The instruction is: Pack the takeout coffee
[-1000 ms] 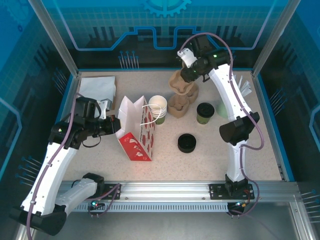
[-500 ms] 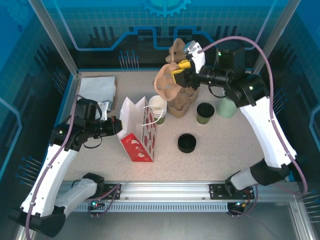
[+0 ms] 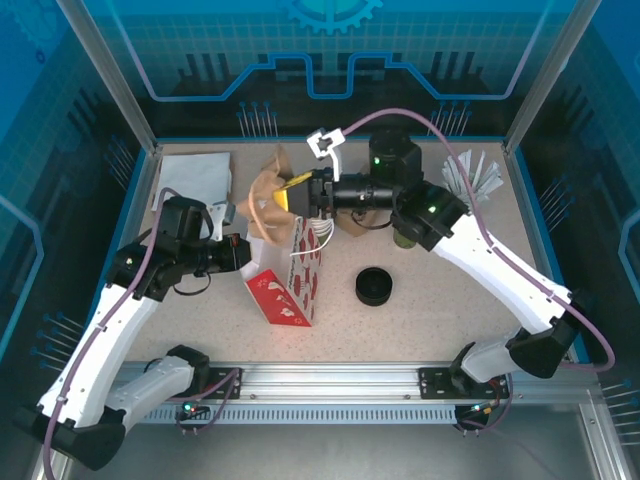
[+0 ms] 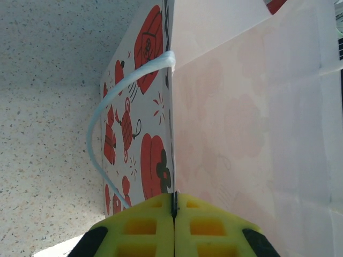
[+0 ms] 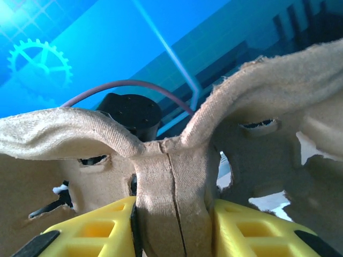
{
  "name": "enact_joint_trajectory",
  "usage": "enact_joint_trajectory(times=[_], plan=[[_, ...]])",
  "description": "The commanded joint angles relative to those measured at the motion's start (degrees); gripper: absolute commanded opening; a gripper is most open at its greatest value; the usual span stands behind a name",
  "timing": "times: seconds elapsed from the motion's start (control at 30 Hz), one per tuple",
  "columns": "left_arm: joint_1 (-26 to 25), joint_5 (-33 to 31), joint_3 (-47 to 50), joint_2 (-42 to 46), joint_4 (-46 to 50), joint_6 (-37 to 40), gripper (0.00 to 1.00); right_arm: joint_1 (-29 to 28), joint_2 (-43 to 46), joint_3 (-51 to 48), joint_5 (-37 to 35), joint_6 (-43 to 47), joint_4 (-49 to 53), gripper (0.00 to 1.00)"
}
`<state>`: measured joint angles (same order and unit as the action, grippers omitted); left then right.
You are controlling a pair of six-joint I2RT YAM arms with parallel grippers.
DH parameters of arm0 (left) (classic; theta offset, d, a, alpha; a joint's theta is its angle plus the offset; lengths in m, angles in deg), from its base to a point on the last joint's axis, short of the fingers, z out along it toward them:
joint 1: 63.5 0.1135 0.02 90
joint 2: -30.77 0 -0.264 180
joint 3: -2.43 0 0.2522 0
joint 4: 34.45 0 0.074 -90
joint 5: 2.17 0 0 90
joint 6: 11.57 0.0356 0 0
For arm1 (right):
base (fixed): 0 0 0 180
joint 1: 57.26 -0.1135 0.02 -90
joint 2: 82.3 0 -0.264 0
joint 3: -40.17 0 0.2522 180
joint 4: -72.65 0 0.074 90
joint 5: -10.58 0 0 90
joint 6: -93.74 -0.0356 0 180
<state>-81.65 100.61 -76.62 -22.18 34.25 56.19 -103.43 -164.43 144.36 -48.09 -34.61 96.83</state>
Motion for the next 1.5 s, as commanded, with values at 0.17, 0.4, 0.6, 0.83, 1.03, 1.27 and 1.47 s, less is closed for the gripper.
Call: enact_joint_trajectory(times=[0.17,0.4,0.6,0.83,1.03,1.27,1.47], plan=[[-1.35,-1.77,-0.54,-0.76,-1.51,-1.64,0.00,-2.40,1.53,-10.42,-2.83,-20.13,-15.94,0.35],[-1.76,-1.69,-0.15,-0.93,-2.29,-1.99,0.00,-2.89,1.32,-14.88,-4.35,-21.20,-16.83,0.35],[-2.40,-0.86,0.48,-0.28,-4.06,-1.46,0.00,-2.52,-0.56,-14.29,-3.98,-18.88,-13.95,0.35],[-2.68,-0.92,1.40,0.56,-4.75,-1.22,0.00,-0.36,-1.02,-13.26,-3.63,-13.54,-4.88,0.35],[-2.61,-0.99,1.66,0.64,-4.24,-0.79,0.00,1.08,-2.01,-7.52,-3.25,-3.92,10.12,0.35],[-2.68,-0.75,2.20,0.83,-4.75,-1.03,0.00,2.69,-4.98,-1.21,-3.22,6.11,26.87,0.35],[-2.68,0.43,2.48,1.09,-5.45,-1.13,0.00,3.03,-8.39,3.55,-4.29,12.47,36.11,0.35]])
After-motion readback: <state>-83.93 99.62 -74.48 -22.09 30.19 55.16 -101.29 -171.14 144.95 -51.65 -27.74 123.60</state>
